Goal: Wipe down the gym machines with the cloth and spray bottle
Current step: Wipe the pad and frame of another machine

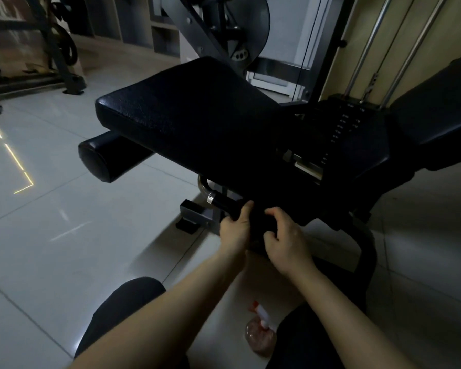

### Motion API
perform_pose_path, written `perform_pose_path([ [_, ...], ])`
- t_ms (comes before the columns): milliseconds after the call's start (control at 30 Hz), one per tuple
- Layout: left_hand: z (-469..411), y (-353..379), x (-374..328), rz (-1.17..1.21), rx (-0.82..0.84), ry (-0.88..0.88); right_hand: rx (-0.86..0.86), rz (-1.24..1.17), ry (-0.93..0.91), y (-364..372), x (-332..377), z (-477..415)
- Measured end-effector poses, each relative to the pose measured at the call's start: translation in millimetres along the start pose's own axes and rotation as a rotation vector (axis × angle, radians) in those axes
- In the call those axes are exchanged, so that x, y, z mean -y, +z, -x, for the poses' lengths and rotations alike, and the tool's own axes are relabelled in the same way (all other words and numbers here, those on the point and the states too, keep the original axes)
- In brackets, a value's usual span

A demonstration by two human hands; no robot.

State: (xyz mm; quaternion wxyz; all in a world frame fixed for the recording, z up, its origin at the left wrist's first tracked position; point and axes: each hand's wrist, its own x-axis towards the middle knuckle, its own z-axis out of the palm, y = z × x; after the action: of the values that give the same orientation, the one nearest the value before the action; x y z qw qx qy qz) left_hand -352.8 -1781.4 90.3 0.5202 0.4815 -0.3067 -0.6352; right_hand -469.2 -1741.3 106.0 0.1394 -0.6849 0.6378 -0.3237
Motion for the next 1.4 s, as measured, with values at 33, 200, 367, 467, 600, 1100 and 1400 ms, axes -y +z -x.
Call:
perform_pose_path([
  [33,-3.9,-6.6,-4.0,0.006,-0.037,0.019,-0.004,-0.024,0.006,-1.7,-2.2,0.4],
  [200,-22.9,-27.8,-18.2,0.089,-0.378,0.151,-0.040,-0.004,-0.069,3.4,1.1,1.1],
  [367,-1.9,9.3,3.2,0.099,-0.028,0.035,-0.026,-0.111,-0.026,-3.3,-3.9,-3.3],
  [467,-2.0,18.5,16.5,-0.011,-0.016,0.072,0.017,-0.176,0.042,-6.1,-4.1,-8.0],
  [600,6.3,12.9,11.7,-0.171,0.051,0.002,0.093,-0.196,0.062,-9.7,-1.7,-14.7],
  [1100,-29.9,-66.1,-55.1,-0.364,0.051,-0.047,0.022,0.635,-0.150,18.2,33.3,-30.6],
  [1400,-38.3,-52.3,-43.4,-0.343,-0.070,0.139,-0.029,0.610,-0.149,-32.8,-9.6,15.0],
])
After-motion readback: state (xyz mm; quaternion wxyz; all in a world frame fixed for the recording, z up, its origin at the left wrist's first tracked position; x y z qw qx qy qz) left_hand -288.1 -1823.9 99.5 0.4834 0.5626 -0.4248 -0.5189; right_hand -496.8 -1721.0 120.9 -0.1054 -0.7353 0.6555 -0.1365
